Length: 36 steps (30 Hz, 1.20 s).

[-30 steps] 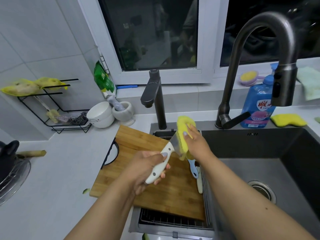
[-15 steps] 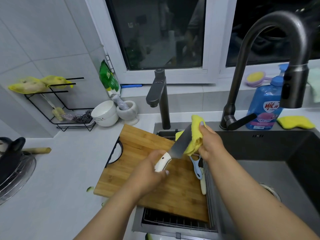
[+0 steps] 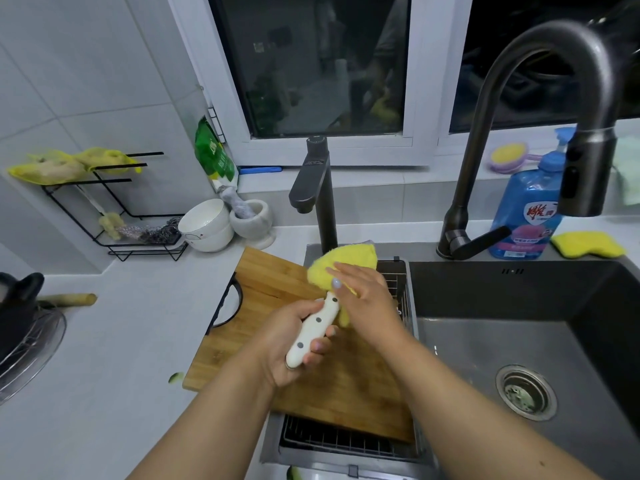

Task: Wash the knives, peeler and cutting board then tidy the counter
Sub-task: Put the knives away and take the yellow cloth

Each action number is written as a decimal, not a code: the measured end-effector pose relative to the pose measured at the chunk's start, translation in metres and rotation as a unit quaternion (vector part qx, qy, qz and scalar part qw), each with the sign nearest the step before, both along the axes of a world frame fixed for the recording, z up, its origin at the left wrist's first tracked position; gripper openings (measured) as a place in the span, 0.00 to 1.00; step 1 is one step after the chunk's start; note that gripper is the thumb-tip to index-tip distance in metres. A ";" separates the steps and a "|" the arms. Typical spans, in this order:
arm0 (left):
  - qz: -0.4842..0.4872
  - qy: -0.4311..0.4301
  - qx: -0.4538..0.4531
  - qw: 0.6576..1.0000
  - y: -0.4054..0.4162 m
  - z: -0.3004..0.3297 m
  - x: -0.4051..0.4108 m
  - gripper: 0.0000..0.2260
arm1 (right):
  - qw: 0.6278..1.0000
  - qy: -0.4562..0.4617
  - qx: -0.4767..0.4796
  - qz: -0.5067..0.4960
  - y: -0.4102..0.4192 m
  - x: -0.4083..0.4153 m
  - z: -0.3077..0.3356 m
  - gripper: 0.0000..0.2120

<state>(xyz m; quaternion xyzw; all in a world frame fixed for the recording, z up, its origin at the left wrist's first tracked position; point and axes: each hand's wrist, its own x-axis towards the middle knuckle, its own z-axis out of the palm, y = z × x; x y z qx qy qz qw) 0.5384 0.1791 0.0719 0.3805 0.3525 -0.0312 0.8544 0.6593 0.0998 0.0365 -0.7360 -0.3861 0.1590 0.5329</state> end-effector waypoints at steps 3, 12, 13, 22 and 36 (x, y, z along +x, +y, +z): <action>-0.010 -0.003 -0.006 1.000 -0.001 0.003 -0.003 0.11 | 0.999 0.028 -0.013 0.008 0.001 0.006 0.000 0.13; -0.062 -0.007 -0.019 0.998 -0.011 0.018 -0.023 0.11 | 0.992 0.052 -0.069 -0.087 0.004 0.047 -0.008 0.18; -0.062 -0.009 -0.019 0.998 -0.011 0.019 -0.026 0.11 | 0.991 0.063 -0.068 -0.098 0.004 0.049 -0.008 0.19; 0.015 0.002 0.047 0.999 0.001 0.020 -0.070 0.14 | 0.945 0.257 -0.086 -0.186 0.010 0.055 -0.021 0.19; 0.064 0.042 0.088 0.993 0.017 0.046 -0.077 0.13 | 0.995 -0.032 0.015 0.093 0.024 -0.035 0.027 0.15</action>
